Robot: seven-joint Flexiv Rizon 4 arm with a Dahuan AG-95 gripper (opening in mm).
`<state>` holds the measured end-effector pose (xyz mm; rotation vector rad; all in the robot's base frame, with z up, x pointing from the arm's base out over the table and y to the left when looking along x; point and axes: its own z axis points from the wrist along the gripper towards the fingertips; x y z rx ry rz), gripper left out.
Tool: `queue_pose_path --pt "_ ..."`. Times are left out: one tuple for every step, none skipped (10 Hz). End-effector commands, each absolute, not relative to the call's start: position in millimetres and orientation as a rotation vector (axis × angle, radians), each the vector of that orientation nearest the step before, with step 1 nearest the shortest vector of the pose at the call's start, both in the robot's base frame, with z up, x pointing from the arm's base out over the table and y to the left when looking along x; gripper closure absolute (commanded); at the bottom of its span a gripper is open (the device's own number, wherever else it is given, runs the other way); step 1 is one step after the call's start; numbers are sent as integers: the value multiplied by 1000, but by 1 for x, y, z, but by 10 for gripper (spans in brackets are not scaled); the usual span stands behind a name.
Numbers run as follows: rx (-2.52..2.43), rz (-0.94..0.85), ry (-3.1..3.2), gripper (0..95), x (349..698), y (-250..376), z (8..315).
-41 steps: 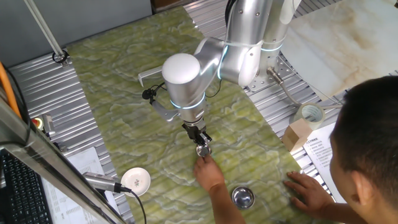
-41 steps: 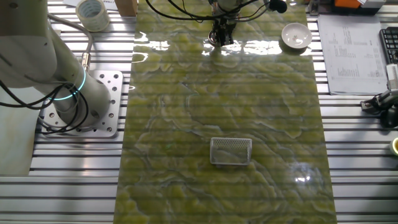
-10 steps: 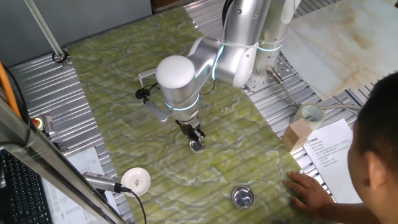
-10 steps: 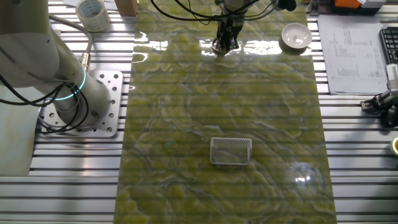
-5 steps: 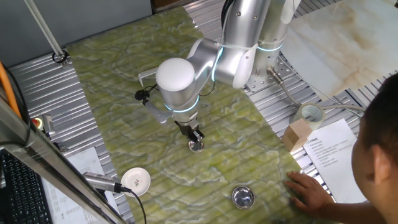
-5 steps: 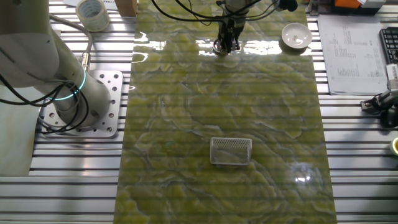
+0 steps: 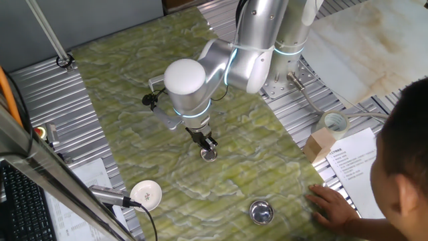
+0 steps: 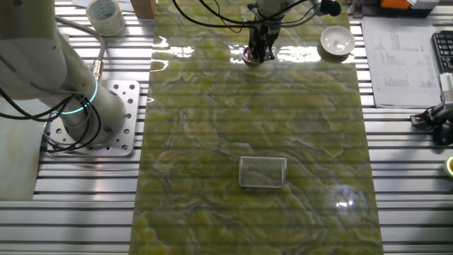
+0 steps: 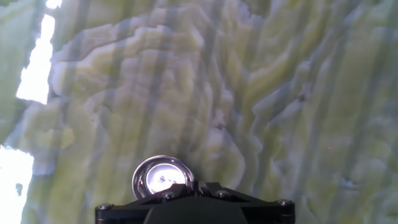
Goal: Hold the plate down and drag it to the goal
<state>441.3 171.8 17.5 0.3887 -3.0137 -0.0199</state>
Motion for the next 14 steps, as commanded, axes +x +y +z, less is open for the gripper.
queue_pose_path --pt "393 -15 -3011 950 441 171 19" --pt "395 -14 -3010 950 441 169 20" --pt "399 -14 -3010 950 441 168 20" --pt "403 -14 -3009 950 441 167 20" --pt "405 -14 -3009 950 441 166 21" --pt "408 -14 -3009 950 441 165 21" --pt "410 -14 -3009 950 441 164 21" --pt "410 -13 -3009 950 441 163 21" --pt "409 -13 -3009 950 441 163 21" --pt "407 -13 -3009 950 441 163 20" --pt "406 -13 -3010 950 441 163 20" --pt "406 -14 -3011 950 441 163 20" --pt "406 -15 -3012 950 443 163 21" --pt "406 -16 -3010 950 444 164 21"
